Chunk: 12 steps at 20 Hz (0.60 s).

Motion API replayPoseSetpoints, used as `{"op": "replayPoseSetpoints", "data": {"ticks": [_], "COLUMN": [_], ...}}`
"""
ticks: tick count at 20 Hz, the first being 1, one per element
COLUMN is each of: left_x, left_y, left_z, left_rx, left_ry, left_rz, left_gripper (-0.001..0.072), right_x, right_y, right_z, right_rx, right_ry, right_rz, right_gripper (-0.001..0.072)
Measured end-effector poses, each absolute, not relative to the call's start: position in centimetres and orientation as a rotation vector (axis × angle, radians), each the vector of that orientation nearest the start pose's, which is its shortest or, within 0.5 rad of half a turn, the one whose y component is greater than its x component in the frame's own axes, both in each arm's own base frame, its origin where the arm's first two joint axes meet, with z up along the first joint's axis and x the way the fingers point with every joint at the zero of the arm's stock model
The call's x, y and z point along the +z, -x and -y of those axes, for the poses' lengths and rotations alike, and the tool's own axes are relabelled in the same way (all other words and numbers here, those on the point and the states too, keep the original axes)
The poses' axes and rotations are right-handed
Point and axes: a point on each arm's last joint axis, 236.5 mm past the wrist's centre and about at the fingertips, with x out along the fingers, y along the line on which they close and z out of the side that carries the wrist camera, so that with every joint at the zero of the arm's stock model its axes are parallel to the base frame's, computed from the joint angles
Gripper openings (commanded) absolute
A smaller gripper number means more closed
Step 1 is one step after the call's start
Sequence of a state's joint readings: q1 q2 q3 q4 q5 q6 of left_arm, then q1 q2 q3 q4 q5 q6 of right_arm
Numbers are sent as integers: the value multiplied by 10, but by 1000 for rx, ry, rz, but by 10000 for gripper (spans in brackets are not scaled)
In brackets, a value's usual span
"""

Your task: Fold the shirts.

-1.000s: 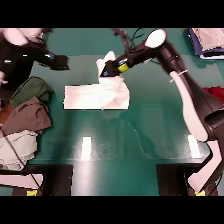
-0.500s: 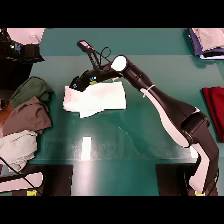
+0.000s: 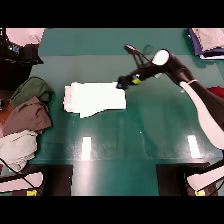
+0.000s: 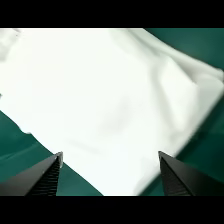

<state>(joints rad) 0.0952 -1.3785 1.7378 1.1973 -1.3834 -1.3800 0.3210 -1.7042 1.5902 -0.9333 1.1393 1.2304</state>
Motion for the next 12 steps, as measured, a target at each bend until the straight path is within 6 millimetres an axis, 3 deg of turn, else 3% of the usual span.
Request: {"op": "replayPoseSetpoints", "data": {"ticks": [3,5,7,10,11,12], "left_x": [180,180,181,181,181,181], "left_y": [-447,-447,-448,-448,-448,-448], "left_z": [43,43,43,44,44,44], "left_rx": [-306,-308,-308,-308,-308,-308], "left_ry": [125,126,127,127,127,127], "left_rz": [-968,-967,-966,-966,-966,-966], "left_gripper": [22,22,21,22,21,22], "right_x": [-16,-33,-46,-56,-57,-58], "right_y": [-426,-422,-421,-423,-424,-426], "right_z": [-245,-245,-256,-289,-301,-314], "right_rx": [739,737,756,817,840,863], "right_ry": [-273,-367,-442,-506,-520,-522], "right_rz": [-1294,-1342,-1367,-1382,-1383,-1379], "right_gripper": [712,710,705,696,653,546]}}
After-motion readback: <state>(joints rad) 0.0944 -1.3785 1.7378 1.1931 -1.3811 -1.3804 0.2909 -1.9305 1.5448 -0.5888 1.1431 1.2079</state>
